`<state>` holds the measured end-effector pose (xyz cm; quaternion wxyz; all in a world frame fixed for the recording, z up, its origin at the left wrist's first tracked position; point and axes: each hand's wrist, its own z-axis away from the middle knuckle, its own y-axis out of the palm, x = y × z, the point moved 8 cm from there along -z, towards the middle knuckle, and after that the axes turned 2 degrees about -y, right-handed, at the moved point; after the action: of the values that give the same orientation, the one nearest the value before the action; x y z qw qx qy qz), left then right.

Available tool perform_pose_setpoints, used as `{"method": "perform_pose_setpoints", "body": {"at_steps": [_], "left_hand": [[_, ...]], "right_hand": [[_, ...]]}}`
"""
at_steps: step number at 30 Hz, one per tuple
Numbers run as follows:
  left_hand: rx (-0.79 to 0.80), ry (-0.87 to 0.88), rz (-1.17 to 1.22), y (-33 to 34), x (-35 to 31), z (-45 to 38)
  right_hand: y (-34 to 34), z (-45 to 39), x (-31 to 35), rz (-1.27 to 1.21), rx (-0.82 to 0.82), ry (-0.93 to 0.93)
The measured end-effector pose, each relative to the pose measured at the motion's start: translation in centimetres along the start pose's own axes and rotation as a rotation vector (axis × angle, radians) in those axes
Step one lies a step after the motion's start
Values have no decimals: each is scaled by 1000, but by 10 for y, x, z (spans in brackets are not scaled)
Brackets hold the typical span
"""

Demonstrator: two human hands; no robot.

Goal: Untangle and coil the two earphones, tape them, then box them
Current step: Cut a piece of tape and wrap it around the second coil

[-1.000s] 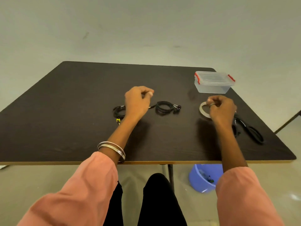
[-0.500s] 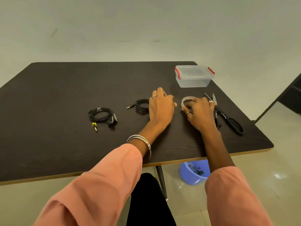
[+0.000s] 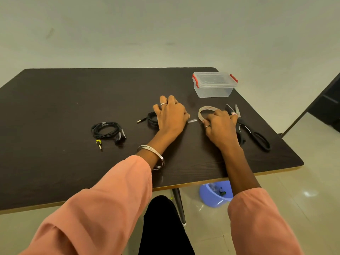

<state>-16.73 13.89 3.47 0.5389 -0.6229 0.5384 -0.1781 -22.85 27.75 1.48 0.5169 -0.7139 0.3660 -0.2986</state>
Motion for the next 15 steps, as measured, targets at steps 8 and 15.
{"method": "perform_pose_setpoints", "body": {"at_steps": [8, 15], "left_hand": [[-49, 14, -15, -9, 8, 25], [-66, 60, -31, -10, 6, 36]], "right_hand": [[-5, 0, -1, -4, -62, 78], [-10, -1, -2, 4, -14, 101]]}}
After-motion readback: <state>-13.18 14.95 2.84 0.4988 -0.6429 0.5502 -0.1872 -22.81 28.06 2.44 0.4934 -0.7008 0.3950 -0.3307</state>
